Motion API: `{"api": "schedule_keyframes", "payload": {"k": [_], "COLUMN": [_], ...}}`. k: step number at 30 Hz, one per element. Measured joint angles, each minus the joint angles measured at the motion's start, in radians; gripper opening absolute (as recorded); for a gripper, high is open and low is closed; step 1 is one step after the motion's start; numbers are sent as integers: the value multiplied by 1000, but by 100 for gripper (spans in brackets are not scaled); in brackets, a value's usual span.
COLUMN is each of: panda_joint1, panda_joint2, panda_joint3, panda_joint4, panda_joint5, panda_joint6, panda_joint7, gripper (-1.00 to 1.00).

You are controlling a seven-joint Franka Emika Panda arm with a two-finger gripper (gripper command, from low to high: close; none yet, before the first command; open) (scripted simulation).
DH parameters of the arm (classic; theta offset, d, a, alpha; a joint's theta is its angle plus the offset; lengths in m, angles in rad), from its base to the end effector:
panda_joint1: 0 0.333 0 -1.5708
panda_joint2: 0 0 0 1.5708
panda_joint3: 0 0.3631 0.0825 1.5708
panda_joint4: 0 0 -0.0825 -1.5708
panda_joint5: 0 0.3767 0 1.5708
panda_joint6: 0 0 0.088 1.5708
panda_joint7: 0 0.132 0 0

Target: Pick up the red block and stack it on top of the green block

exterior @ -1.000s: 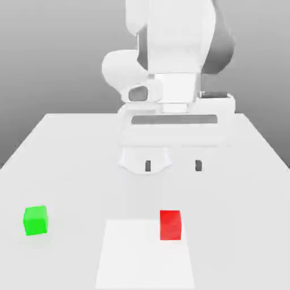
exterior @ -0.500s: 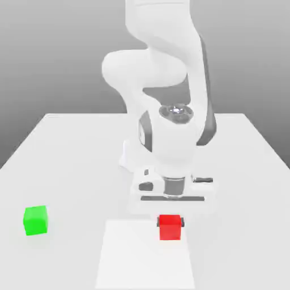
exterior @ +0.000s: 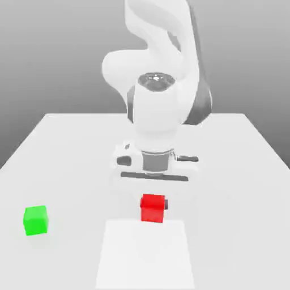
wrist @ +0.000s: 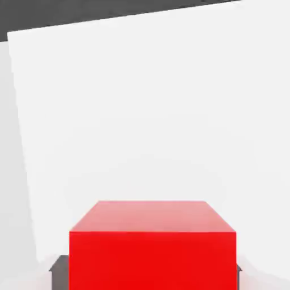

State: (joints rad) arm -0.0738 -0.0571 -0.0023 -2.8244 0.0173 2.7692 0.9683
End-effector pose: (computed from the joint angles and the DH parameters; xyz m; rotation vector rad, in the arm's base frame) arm 0.3633 -0.0283 0.2479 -2.7045 1.5855 0.0017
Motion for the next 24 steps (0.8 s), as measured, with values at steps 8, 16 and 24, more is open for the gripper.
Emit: {"api": "schedule_keyframes", "payload": {"k": [8, 16, 24], "panda_joint1": [-245, -474, -478], "panda_joint2": [15, 76, 225], "panda_joint3": [-128, -215, -154], "panda_joint4": [85, 157, 165], "panda_joint5": [-11, -2, 67], "panda_joint6": [-70, -81, 56], "panda_joint7": [19, 20, -29], "gripper": [-100, -100, 100]}}
